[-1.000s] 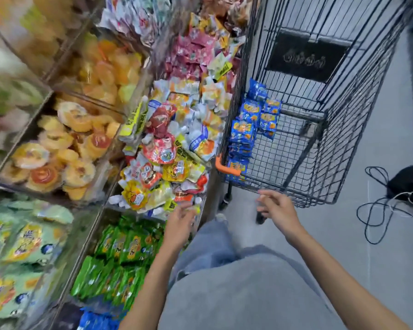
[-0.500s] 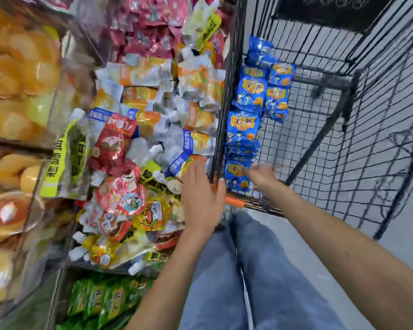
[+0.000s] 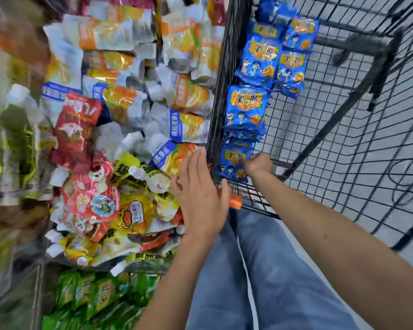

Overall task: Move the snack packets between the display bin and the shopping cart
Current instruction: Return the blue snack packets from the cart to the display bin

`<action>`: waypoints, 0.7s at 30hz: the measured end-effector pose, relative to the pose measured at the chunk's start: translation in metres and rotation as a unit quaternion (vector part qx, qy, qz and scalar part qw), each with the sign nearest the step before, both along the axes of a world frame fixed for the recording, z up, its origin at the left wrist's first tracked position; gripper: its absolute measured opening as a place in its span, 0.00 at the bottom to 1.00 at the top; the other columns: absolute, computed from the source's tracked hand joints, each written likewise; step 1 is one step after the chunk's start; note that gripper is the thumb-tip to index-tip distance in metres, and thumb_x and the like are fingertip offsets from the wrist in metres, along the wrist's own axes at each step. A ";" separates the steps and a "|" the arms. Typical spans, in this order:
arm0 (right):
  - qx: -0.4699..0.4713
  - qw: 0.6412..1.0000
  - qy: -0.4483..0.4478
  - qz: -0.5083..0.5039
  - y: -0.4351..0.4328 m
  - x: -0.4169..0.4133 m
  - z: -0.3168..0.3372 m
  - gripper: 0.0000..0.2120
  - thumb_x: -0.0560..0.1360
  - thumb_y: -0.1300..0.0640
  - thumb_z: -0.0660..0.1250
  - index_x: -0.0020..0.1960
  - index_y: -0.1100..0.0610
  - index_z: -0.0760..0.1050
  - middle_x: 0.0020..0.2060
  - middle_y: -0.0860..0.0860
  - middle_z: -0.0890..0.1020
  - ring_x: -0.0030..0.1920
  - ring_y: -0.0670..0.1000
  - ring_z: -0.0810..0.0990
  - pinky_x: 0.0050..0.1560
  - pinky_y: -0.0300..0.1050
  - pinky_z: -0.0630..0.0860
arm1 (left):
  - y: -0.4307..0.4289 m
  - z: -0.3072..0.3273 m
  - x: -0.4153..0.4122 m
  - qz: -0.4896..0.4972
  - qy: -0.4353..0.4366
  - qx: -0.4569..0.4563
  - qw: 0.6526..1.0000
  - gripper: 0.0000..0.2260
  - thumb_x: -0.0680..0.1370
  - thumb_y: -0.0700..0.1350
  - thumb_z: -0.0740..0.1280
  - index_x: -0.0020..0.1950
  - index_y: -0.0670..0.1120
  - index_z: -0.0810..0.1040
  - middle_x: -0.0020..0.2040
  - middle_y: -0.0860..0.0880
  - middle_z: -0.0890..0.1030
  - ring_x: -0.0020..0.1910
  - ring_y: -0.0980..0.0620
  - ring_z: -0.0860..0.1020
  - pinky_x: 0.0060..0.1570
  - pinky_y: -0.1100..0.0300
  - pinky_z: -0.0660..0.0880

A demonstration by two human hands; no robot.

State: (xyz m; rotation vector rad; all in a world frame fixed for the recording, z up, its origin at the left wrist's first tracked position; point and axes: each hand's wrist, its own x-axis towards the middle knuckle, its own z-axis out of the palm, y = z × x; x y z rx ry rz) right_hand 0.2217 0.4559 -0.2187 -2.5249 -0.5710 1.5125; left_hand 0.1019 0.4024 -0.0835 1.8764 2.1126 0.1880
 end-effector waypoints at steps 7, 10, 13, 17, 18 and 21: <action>0.196 0.959 -0.038 0.201 -0.025 0.027 0.078 0.16 0.69 0.58 0.73 0.42 0.51 0.64 0.34 0.46 0.74 0.38 0.53 0.74 0.39 0.45 0.70 | 0.004 0.024 0.001 0.039 -0.105 0.009 0.994 0.24 0.73 0.45 0.66 0.67 0.39 0.71 0.67 0.42 0.73 0.67 0.42 0.69 0.66 0.46 0.63; 0.331 0.933 0.049 0.130 -0.033 0.037 0.141 0.15 0.69 0.62 0.73 0.43 0.49 0.68 0.37 0.45 0.78 0.40 0.50 0.79 0.41 0.45 0.75 | 0.010 0.037 0.003 0.056 -0.176 0.010 0.983 0.23 0.76 0.51 0.61 0.67 0.41 0.71 0.65 0.44 0.73 0.65 0.47 0.69 0.66 0.57 0.62; 0.322 0.910 0.259 0.043 -0.028 0.030 0.179 0.11 0.71 0.66 0.70 0.48 0.53 0.75 0.43 0.46 0.83 0.42 0.45 0.83 0.40 0.38 0.79 | 0.020 0.046 0.006 0.092 -0.299 -0.048 0.949 0.27 0.74 0.61 0.59 0.67 0.46 0.71 0.59 0.53 0.76 0.60 0.53 0.72 0.62 0.61 0.67; 0.201 0.897 0.393 -0.031 -0.012 0.022 0.166 0.09 0.78 0.56 0.61 0.51 0.58 0.78 0.44 0.51 0.84 0.41 0.48 0.83 0.42 0.40 0.79 | 0.037 0.048 -0.004 0.196 -0.394 -0.052 0.897 0.13 0.73 0.59 0.65 0.48 0.51 0.76 0.45 0.48 0.83 0.46 0.46 0.82 0.49 0.42 0.77; 0.150 0.906 0.386 -0.083 -0.006 0.022 0.150 0.14 0.80 0.52 0.58 0.52 0.60 0.78 0.44 0.53 0.84 0.39 0.50 0.82 0.42 0.42 0.79 | 0.040 0.048 -0.010 0.211 -0.400 -0.045 0.890 0.11 0.74 0.57 0.66 0.47 0.51 0.76 0.44 0.48 0.83 0.45 0.46 0.82 0.48 0.41 0.77; 0.035 0.956 0.241 -0.161 0.011 0.023 0.089 0.12 0.78 0.54 0.61 0.54 0.62 0.75 0.48 0.59 0.81 0.36 0.51 0.76 0.37 0.42 0.73 | 0.043 0.043 -0.025 0.279 -0.429 -0.047 0.858 0.12 0.74 0.58 0.66 0.47 0.51 0.76 0.48 0.46 0.83 0.49 0.44 0.82 0.51 0.39 0.77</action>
